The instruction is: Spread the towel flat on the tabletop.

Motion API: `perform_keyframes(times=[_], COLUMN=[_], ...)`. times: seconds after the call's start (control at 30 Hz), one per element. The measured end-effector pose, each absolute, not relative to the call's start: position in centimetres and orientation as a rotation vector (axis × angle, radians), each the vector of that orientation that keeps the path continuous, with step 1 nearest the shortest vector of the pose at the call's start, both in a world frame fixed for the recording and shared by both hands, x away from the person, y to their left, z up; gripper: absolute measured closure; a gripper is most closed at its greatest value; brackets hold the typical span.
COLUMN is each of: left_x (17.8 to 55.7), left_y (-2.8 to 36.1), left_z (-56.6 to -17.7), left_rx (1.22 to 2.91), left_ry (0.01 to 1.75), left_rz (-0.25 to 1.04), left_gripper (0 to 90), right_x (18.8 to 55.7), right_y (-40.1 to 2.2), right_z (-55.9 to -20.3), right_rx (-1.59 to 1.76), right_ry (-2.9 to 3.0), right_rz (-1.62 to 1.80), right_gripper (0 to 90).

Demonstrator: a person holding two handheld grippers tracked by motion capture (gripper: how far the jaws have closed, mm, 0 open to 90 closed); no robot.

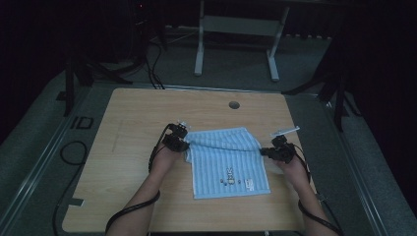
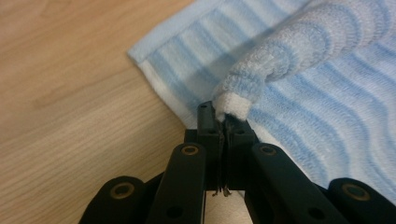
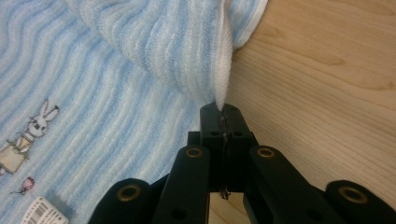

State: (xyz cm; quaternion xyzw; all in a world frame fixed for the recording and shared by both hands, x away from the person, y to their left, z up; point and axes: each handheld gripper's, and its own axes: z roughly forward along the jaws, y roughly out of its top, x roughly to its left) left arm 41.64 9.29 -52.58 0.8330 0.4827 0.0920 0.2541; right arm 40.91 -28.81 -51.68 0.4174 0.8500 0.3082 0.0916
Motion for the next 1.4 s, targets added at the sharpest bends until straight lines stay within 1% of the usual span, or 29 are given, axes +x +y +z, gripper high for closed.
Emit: perform_keyframes(times=[0.03, 0.07, 0.1, 0.13, 0.17, 0.23, 0.27, 0.3, 0.33, 0.37, 0.43, 0.53, 0.6, 0.73, 0.83, 1.0, 1.17, 1.27, 1.4], left_x=[41.6, 41.6, 41.5, 41.2, 40.8, 39.9, 39.3, 38.7, 38.1, 37.4, 35.6, 33.4, 32.1, 30.5, 30.0, 30.0, 30.5, 31.3, 33.0], left_y=[9.4, 9.4, 9.4, 9.5, 9.7, 10.1, 10.3, 10.5, 10.7, 10.8, 10.5, 9.2, 8.1, 6.0, 4.8, 3.9, 3.6, 3.8, 4.1], left_z=[-52.6, -52.6, -52.5, -52.3, -52.0, -51.1, -50.6, -50.0, -49.5, -49.1, -48.4, -48.4, -48.7, -50.0, -51.1, -52.7, -53.6, -53.6, -53.6], left_rx=[2.272, 2.272, 2.289, 2.311, 2.324, 2.334, 2.330, 2.324, 2.319, 2.312, 2.304, 2.335, 2.341, 2.376, 2.402, 2.434, 2.467, 2.465, 2.463], left_ry=[1.312, 1.312, 1.311, 1.302, 1.292, 1.262, 1.254, 1.238, 1.226, 1.200, 1.109, 1.000, 0.935, 0.869, 0.841, 0.836, 0.842, 0.845, 0.884], left_rz=[0.238, 0.238, 0.241, 0.260, 0.282, 0.327, 0.360, 0.379, 0.386, 0.381, 0.330, 0.279, 0.249, 0.194, 0.169, 0.157, 0.200, 0.199, 0.247], left_gripper=[85.9, 81.6, 81.6, 73.6, 68.9, 58.5, 58.2, 52.2, 48.5, 48.2, 44.1, 43.6, 41.5, 41.5, 41.5, 41.5, 41.3, 41.3, 43.0], right_x=[40.9, 40.9, 41.0, 40.9, 40.8, 40.2, 40.0, 39.5, 39.1, 38.6, 37.5, 35.7, 34.5, 32.8, 32.0, 31.4, 31.3, 31.8, 32.9], right_y=[-28.7, -28.7, -28.7, -28.7, -28.8, -29.1, -29.3, -29.5, -29.7, -30.0, -30.4, -30.0, -29.5, -28.5, -28.1, -27.8, -27.4, -27.3, -27.2], right_z=[-51.7, -51.7, -51.8, -51.6, -51.4, -50.7, -50.5, -50.1, -49.8, -49.5, -49.0, -49.1, -49.5, -51.1, -52.4, -53.6, -53.7, -53.7, -53.8], right_rx=[1.238, 1.238, 1.238, 1.237, 1.232, 1.216, 1.212, 1.198, 1.178, 1.173, 1.158, 1.093, 1.068, 1.034, 1.027, 1.021, 0.982, 0.987, 1.005], right_ry=[2.529, 2.529, 2.535, 2.532, 2.524, 2.507, 2.503, 2.495, 2.477, 2.461, 2.460, 2.511, 2.544, 2.611, 2.643, 2.643, 2.628, 2.618, 2.594], right_rz=[0.908, 0.908, 0.896, 0.887, 0.886, 0.889, 0.890, 0.885, 0.873, 0.864, 0.899, 0.923, 0.932, 0.929, 0.903, 0.851, 0.807, 0.820, 0.844], right_gripper=[89.2, 89.2, 89.0, 87.6, 82.9, 70.6, 69.5, 65.9, 62.2, 61.7, 61.7, 61.7, 61.2, 58.4, 57.7, 56.8, 58.9, 61.6, 70.0])
